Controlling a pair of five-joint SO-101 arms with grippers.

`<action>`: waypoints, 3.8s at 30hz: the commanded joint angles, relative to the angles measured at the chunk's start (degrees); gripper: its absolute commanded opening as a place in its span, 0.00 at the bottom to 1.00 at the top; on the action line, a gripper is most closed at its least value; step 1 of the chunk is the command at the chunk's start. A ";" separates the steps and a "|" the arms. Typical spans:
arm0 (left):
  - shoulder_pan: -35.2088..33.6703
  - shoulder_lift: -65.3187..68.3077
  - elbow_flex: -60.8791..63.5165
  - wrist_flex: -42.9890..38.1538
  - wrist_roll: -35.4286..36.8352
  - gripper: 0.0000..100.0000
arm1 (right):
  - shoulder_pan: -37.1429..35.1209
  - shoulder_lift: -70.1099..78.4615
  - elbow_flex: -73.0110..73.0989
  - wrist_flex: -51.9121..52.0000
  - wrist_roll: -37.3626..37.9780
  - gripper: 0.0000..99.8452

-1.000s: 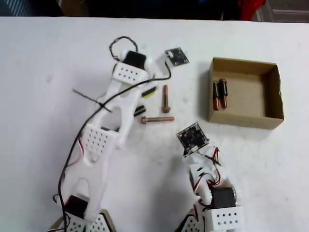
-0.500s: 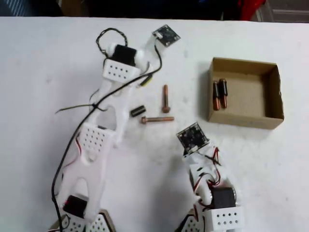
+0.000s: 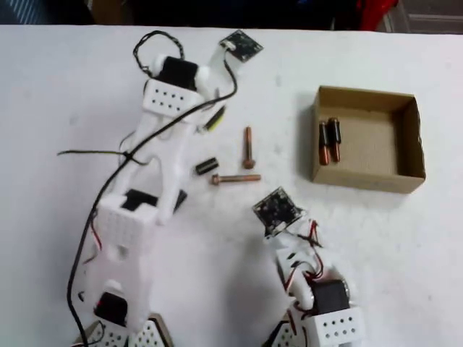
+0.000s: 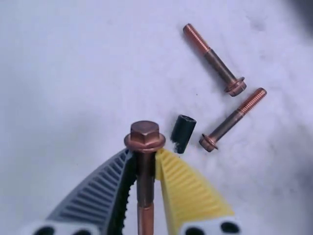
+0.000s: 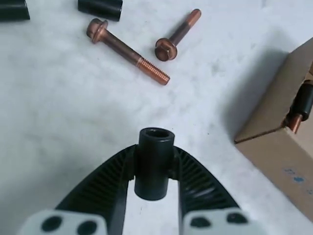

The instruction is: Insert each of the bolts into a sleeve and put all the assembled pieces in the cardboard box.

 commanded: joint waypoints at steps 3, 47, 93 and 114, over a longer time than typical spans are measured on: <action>-0.13 -15.60 9.76 0.35 0.62 0.02 | -0.48 -0.66 0.44 -5.58 0.26 0.02; -1.71 -92.18 93.54 -37.63 0.62 0.02 | -18.59 -0.66 0.44 -19.21 -18.73 0.02; 16.31 -96.66 96.35 -65.05 24.53 0.02 | -21.23 -0.22 0.44 -35.65 -29.19 0.02; 17.63 -116.53 119.38 -82.02 24.62 0.02 | -21.58 -0.57 0.44 -36.09 -28.84 0.02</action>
